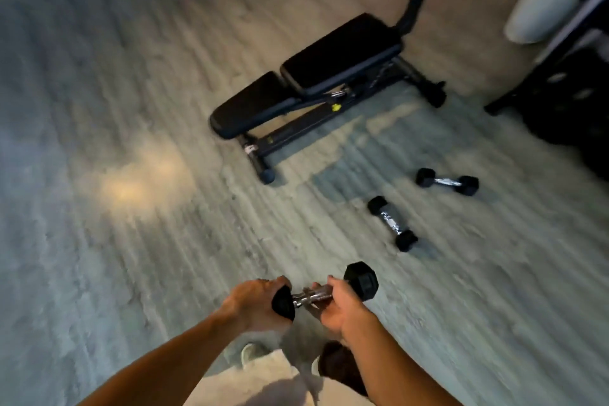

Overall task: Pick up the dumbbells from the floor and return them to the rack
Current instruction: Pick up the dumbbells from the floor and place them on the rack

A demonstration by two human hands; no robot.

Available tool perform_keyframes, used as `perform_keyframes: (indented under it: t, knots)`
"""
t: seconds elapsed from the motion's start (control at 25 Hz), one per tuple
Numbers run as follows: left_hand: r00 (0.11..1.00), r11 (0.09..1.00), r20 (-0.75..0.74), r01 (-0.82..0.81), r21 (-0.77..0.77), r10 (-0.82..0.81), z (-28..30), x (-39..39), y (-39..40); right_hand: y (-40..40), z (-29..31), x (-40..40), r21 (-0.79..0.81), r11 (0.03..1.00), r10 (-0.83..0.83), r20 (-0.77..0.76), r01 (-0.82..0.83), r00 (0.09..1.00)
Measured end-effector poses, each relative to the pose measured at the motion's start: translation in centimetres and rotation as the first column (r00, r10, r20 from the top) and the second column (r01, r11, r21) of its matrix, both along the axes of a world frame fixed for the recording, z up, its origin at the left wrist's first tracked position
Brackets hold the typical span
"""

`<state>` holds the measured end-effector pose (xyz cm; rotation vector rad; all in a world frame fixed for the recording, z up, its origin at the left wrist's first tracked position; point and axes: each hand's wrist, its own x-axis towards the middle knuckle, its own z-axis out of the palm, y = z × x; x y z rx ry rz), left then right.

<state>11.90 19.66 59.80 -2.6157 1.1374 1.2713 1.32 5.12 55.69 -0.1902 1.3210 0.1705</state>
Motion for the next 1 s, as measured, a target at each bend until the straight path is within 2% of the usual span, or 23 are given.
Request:
perform_keyframes:
  t: [0.12, 0.28, 0.44, 0.6, 0.76, 0.88, 1.0]
  knots:
    - [0.977, 0.977, -0.013, 0.212, 0.02, -0.212, 1.0, -1.6, -9.6, -6.9, 1.1, -4.3, -0.062, 0.978, -0.201, 0.0, 0.201, 0.98]
    - [0.921, 0.924, -0.072, 0.38, -0.049, -0.382, 1.2, -4.6, -21.0, -15.9, 2.5, -9.3, -0.144, 0.923, -0.365, -0.03, 0.357, 0.931]
    - [0.828, 0.829, -0.085, 0.541, -0.139, -0.554, 1.3, -7.5, -33.0, -24.6, 3.2, -14.5, -0.211, 0.824, -0.543, -0.025, 0.526, 0.84]
    - [0.68, 0.68, -0.08, 0.707, -0.194, -0.729, 2.0, -10.6, -44.0, -32.1, 4.3, -18.6, -0.256, 0.69, -0.704, -0.022, 0.677, 0.709]
    - [0.568, 0.558, -0.016, 0.802, -0.215, -0.823, 3.0, -14.5, -54.0, -38.9, 5.0, -22.6, -0.283, 0.516, -0.837, 0.033, 0.809, 0.546]
    - [0.499, 0.485, 0.015, 0.848, -0.211, -0.866, 2.8, -17.4, -60.2, -43.7, 4.3, -25.4, -0.276, 0.464, -0.87, 0.039, 0.842, 0.492]
    - [0.47, 0.457, 0.019, 0.867, -0.199, -0.882, 1.6, -20.8, -67.2, -49.9, 2.0, -28.8, -0.236, 0.443, -0.884, 0.044, 0.865, 0.465]
